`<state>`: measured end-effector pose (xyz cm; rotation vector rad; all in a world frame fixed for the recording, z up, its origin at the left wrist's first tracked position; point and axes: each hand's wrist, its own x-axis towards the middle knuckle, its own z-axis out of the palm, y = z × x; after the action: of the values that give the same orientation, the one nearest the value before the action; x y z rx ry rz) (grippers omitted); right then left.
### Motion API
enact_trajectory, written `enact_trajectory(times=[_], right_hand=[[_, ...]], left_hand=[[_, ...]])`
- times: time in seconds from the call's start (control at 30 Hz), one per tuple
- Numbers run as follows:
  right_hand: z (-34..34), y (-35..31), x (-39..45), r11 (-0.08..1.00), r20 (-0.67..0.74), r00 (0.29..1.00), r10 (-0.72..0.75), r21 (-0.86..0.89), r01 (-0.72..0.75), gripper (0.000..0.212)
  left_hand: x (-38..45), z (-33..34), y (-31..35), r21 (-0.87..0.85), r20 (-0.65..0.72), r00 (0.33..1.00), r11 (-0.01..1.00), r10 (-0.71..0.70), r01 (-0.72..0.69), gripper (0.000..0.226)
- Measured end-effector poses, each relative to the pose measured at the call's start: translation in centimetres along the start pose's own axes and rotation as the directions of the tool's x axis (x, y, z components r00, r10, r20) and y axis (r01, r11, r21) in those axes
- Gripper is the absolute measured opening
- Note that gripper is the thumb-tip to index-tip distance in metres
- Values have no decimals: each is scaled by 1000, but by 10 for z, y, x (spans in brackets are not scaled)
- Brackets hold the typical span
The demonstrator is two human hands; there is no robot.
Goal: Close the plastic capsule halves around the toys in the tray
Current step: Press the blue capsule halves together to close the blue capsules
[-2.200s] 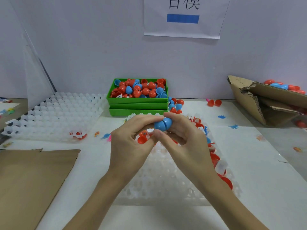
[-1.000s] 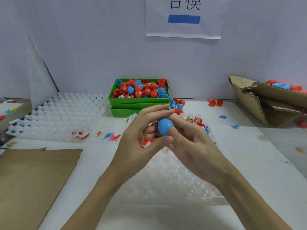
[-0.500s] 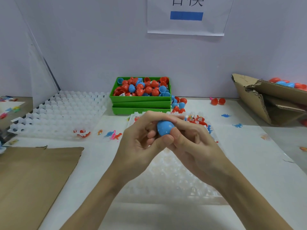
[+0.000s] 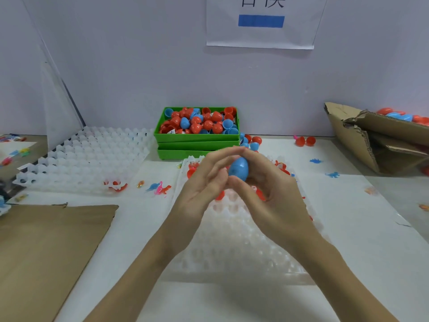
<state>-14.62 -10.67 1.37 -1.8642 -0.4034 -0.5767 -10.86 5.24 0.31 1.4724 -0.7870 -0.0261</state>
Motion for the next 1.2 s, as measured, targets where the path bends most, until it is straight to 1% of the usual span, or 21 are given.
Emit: enact_trajectory(times=[0.03, 0.1, 0.17, 0.2, 0.27, 0.3, 0.4, 0.47, 0.53, 0.63, 0.77, 0.8, 0.87, 0.93, 1.0, 1.07, 1.13, 1.2], right_hand=[[0, 1, 0, 994, -30, 999, -26, -104, 22, 55], [0, 3, -1, 961, -61, 993, -98, -266, 79, 49], [1, 6, -2, 919, -57, 986, -156, -375, 124, 41], [0, 8, -2, 902, -48, 984, -170, -410, 135, 40], [-1, 11, -3, 875, -28, 982, -187, -460, 153, 40], [-1, 11, -3, 864, -22, 982, -189, -479, 156, 40], [2, 11, -4, 866, 0, 986, -169, -478, 148, 39], [5, 10, -4, 877, 17, 989, -149, -459, 140, 37], [6, 8, -3, 884, 24, 990, -136, -448, 132, 38], [4, 6, -3, 880, 24, 993, -115, -462, 113, 42], [2, 5, -2, 863, 64, 995, -82, -494, 103, 49], [1, 7, -2, 860, 72, 995, -63, -503, 91, 47], [-2, 12, -1, 855, 79, 996, -47, -512, 80, 37], [-4, 16, 0, 846, 57, 995, -77, -525, 96, 35], [-4, 18, -1, 839, 46, 992, -118, -530, 124, 44], [-3, 17, -2, 830, 34, 991, -132, -542, 129, 52], [-1, 17, -2, 825, -3, 985, -172, -546, 143, 51], [1, 16, -2, 853, -41, 977, -212, -496, 164, 49]], left_hand=[[1, 1, 0, 3, -56, 998, 1000, -10, 10, 38], [2, 3, 0, 43, -165, 986, 999, -10, 18, 25], [3, 5, 0, 88, -223, 974, 995, -27, 47, 15], [4, 5, 0, 83, -234, 971, 994, -52, 74, 15], [5, 3, 0, -7, -227, 964, 990, -138, 140, 21], [5, 3, 0, -93, -217, 957, 980, -194, 178, 23], [5, 0, -1, -356, -168, 927, 897, -337, 262, 24], [6, -1, -1, -439, -150, 914, 854, -376, 279, 19], [6, -1, 0, -483, -133, 911, 828, -390, 284, 16], [6, -1, -1, -506, -118, 911, 813, -394, 286, 17], [6, 0, -2, -507, -112, 907, 809, -405, 299, 22], [5, 1, -2, -491, -106, 912, 818, -397, 299, 23], [4, 2, -2, -426, -121, 917, 854, -381, 299, 27], [5, 3, -3, -401, -122, 912, 860, -392, 316, 30], [6, 2, -3, -461, -80, 895, 812, -440, 358, 30], [8, 0, -2, -564, 18, 873, 716, -487, 411, 32], [8, -2, -1, -641, 112, 859, 623, -500, 447, 34], [8, -3, -1, -678, 152, 857, 580, -492, 453, 38]])
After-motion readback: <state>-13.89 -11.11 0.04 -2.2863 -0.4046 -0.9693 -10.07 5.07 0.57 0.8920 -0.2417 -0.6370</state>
